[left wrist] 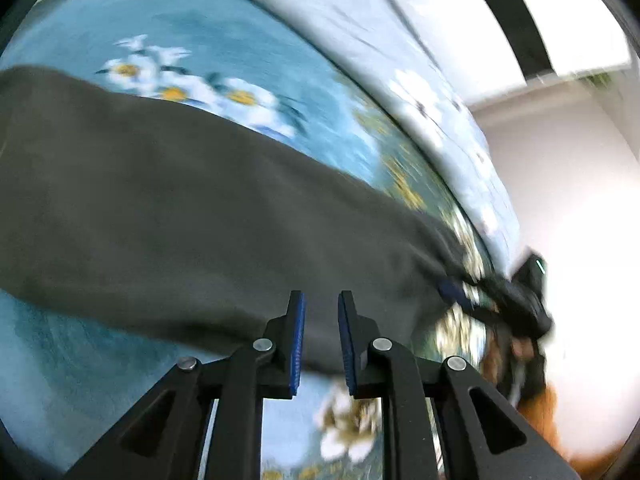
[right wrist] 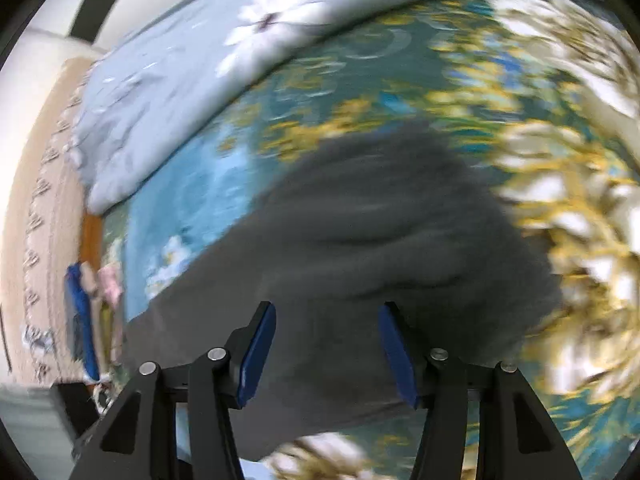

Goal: Fold clothes

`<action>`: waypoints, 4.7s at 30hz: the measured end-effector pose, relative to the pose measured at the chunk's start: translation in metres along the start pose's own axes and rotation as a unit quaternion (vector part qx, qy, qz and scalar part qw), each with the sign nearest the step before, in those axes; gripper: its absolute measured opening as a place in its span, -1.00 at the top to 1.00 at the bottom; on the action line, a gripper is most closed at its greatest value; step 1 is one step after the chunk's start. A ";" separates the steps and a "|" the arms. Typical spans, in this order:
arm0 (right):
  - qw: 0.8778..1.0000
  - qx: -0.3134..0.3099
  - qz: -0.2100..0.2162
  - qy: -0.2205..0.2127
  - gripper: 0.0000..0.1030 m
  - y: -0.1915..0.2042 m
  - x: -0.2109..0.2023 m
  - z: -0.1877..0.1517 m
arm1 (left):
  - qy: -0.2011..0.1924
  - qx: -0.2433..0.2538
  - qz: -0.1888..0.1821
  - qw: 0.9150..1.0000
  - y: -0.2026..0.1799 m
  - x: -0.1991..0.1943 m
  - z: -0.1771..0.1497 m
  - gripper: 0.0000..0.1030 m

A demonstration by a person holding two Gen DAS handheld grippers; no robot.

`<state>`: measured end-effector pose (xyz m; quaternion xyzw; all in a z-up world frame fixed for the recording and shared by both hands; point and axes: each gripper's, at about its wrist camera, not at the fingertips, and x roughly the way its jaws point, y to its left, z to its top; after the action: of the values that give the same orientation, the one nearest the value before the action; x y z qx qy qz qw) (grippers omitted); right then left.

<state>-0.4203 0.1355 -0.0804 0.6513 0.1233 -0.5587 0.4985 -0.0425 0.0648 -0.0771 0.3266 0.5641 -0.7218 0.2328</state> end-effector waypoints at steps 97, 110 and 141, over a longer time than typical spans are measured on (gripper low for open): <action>0.977 -0.181 -0.043 0.104 -0.17 0.203 0.123 -0.156 | -0.297 -0.333 0.057 0.893 0.244 -0.138 -0.014 0.68; 0.965 -0.248 0.016 0.080 -0.16 0.281 0.181 -0.152 | -0.297 -0.293 0.092 0.904 0.224 -0.144 -0.011 0.68; 0.980 -0.173 0.041 0.093 0.81 0.230 0.195 -0.137 | -0.260 0.127 0.207 0.935 -0.009 -0.099 0.003 0.68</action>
<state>-0.1051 0.0571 -0.1452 0.6087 0.2376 -0.4450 0.6124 0.0175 0.0608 0.0021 0.2641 0.3078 -0.7827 0.4721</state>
